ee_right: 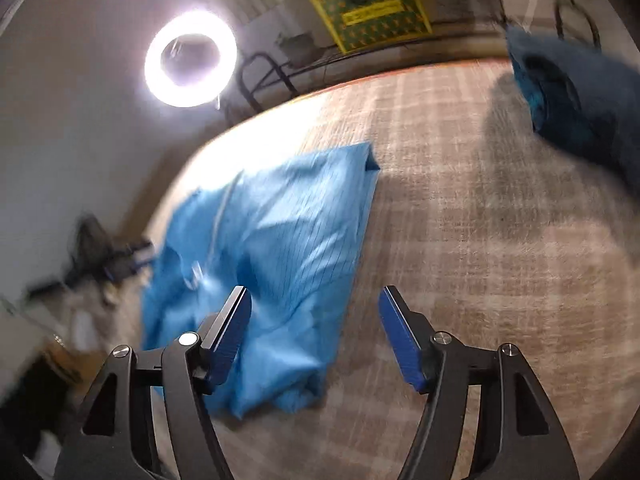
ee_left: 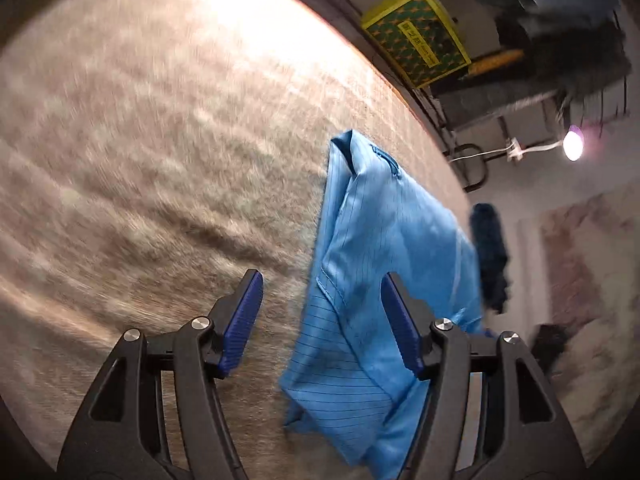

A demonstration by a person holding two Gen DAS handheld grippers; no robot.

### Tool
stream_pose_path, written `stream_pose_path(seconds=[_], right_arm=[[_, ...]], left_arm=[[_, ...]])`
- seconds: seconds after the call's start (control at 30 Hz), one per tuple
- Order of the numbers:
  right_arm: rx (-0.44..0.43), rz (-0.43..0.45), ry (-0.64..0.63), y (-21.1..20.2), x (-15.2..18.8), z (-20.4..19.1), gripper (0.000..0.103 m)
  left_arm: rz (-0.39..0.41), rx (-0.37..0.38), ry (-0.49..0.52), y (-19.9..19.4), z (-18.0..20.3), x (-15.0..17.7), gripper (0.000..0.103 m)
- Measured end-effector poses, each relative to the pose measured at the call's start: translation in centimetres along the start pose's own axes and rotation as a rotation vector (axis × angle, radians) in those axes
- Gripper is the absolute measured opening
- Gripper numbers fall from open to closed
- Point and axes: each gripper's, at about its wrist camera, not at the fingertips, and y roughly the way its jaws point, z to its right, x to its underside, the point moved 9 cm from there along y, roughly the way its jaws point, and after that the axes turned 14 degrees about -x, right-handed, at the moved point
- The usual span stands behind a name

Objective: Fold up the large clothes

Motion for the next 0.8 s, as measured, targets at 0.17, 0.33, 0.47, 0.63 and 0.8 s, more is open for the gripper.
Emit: stream_pose_path(seconds=[0.17,0.33,0.47,0.63,0.8], right_arm=[[-0.057,-0.014,0.099,1.7,-0.2,2.5,0.066],[-0.097,-0.043,0.134,3.7,0.1,3.3,0.066],[-0.147,-0.039,0.149,4.0,-0.2,3.1,0.065],[-0.249,-0.031,0.194,4.7,-0.1,2.9,0.045],[-0.258,-0.048,0.168,6.2,-0.5,1.6,0.043]], left_arm=[[-0.073,0.090,-0.034,1.4,0.3,-0.7,0.063],[-0.083,0.129,-0.054,1.5,0.1,-1.9,0.063],[-0.085,0.137,-0.030,1.9,0.9,-1.8,0.063],[-0.085,0.126,0.008,2.7,2.4,-1.4,0.053],[-0.069,0.061,0.037,3.9,3.9,-1.7,0.036]])
